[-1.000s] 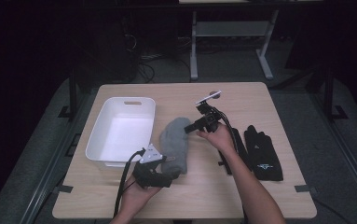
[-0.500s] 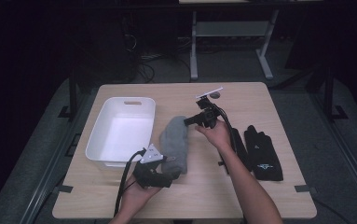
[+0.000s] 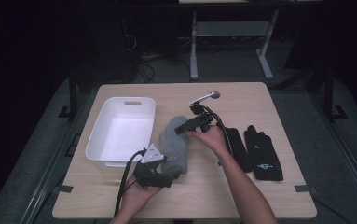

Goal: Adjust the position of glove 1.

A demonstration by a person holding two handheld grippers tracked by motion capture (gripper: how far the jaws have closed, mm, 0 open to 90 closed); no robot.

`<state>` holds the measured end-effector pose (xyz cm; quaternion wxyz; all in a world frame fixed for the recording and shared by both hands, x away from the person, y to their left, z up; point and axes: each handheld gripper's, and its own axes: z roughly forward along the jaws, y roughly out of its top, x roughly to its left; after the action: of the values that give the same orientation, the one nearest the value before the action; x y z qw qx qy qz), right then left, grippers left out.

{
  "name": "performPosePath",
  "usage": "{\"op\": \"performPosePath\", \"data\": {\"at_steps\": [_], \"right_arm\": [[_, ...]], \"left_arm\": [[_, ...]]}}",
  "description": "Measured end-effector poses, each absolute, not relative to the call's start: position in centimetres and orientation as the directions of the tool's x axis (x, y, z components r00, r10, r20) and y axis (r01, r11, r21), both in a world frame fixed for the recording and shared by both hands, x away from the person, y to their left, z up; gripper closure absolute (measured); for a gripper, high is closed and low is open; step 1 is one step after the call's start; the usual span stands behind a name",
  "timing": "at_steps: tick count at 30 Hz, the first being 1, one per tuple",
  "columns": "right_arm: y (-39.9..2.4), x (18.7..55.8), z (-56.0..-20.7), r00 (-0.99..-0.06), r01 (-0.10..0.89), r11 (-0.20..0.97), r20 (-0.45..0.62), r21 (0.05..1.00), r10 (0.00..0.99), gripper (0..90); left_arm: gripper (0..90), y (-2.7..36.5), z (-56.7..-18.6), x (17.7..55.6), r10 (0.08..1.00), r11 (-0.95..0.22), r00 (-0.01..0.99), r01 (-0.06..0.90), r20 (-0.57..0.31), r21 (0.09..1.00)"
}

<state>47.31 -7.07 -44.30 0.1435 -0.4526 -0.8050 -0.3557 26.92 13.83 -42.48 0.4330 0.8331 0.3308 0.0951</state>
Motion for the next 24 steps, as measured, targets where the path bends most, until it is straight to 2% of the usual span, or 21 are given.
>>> {"op": "performPosePath", "data": {"at_steps": [8, 9, 10, 11, 14, 15, 17, 18, 19, 21, 24], "right_arm": [[-6.8, 47.6, -45.4, -0.515, 0.856, 0.316, 0.606, 0.41, 0.606, 28.2], [-6.8, 47.6, -45.7, -0.504, 0.863, 0.31, 0.626, 0.4, 0.595, 33.6], [-6.8, 47.6, -45.7, -0.504, 0.863, 0.31, 0.626, 0.4, 0.595, 33.6], [-6.8, 47.7, -45.8, -0.501, 0.864, 0.308, 0.636, 0.397, 0.587, 37.4], [-6.8, 47.6, -46.4, -0.498, 0.866, 0.301, 0.648, 0.399, 0.576, 51.9], [-6.8, 47.6, -46.4, -0.498, 0.866, 0.301, 0.648, 0.399, 0.576, 51.9], [-6.8, 47.5, -46.6, -0.499, 0.866, 0.293, 0.657, 0.405, 0.566, 60.9], [-6.9, 47.4, -46.6, -0.507, 0.861, 0.292, 0.657, 0.417, 0.558, 69.7], [-6.9, 47.4, -46.6, -0.507, 0.861, 0.292, 0.657, 0.417, 0.558, 69.7], [-7.1, 47.2, -46.5, -0.516, 0.855, 0.286, 0.653, 0.433, 0.555, 75.8], [-7.4, 46.9, -46.0, -0.532, 0.844, 0.292, 0.636, 0.449, 0.559, 77.6]], "left_arm": [[23.2, 13.9, -42.5, 27.0, 0.631, -0.408, 0.765, 0.469, -0.13, 0.783], [23.3, 13.9, -42.6, 27.0, 0.63, -0.406, 0.765, 0.471, -0.133, 0.783], [23.3, 13.9, -42.6, 27.0, 0.63, -0.406, 0.765, 0.471, -0.133, 0.783], [23.3, 13.9, -42.6, 27.0, 0.629, -0.406, 0.766, 0.47, -0.133, 0.783], [23.3, 13.8, -42.6, 27.0, 0.628, -0.406, 0.767, 0.469, -0.134, 0.784], [23.3, 13.8, -42.6, 27.0, 0.627, -0.405, 0.767, 0.469, -0.135, 0.784], [23.3, 13.8, -42.6, 27.0, 0.627, -0.405, 0.767, 0.469, -0.136, 0.785], [23.3, 13.8, -42.6, 27.0, 0.627, -0.404, 0.767, 0.469, -0.136, 0.785], [23.3, 13.8, -42.6, 27.0, 0.627, -0.403, 0.767, 0.469, -0.137, 0.786], [23.3, 13.8, -42.6, 27.0, 0.626, -0.402, 0.767, 0.469, -0.137, 0.786], [23.3, 13.8, -42.5, 27.0, 0.627, -0.396, 0.766, 0.47, -0.142, 0.789]]}}
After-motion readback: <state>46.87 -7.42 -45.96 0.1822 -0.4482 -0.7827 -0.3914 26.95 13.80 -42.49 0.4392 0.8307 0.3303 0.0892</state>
